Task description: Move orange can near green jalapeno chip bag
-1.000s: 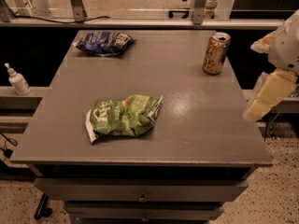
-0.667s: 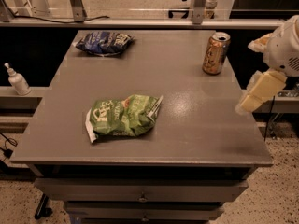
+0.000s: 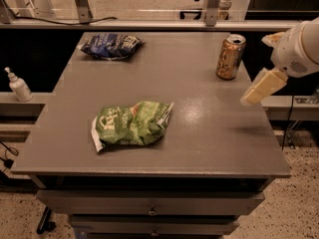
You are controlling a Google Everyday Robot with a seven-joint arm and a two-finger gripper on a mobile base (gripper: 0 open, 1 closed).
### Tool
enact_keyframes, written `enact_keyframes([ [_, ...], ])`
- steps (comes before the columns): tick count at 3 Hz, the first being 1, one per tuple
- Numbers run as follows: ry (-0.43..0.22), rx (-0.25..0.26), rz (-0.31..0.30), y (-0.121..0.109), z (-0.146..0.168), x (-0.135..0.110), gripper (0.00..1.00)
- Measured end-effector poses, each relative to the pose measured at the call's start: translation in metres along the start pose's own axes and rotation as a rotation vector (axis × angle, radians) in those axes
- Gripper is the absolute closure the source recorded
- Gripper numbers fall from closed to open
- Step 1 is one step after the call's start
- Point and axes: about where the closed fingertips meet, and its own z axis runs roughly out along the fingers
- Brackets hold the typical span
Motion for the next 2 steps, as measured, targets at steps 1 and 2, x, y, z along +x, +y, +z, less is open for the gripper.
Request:
enact_keyframes([
  [1,-0.005,0.08,0.013,-0.0223,0.0158,-0.001,0.0],
  [2,-0.01,0.1,0.014,-0.0272,0.0156,-0.0031,0.0],
])
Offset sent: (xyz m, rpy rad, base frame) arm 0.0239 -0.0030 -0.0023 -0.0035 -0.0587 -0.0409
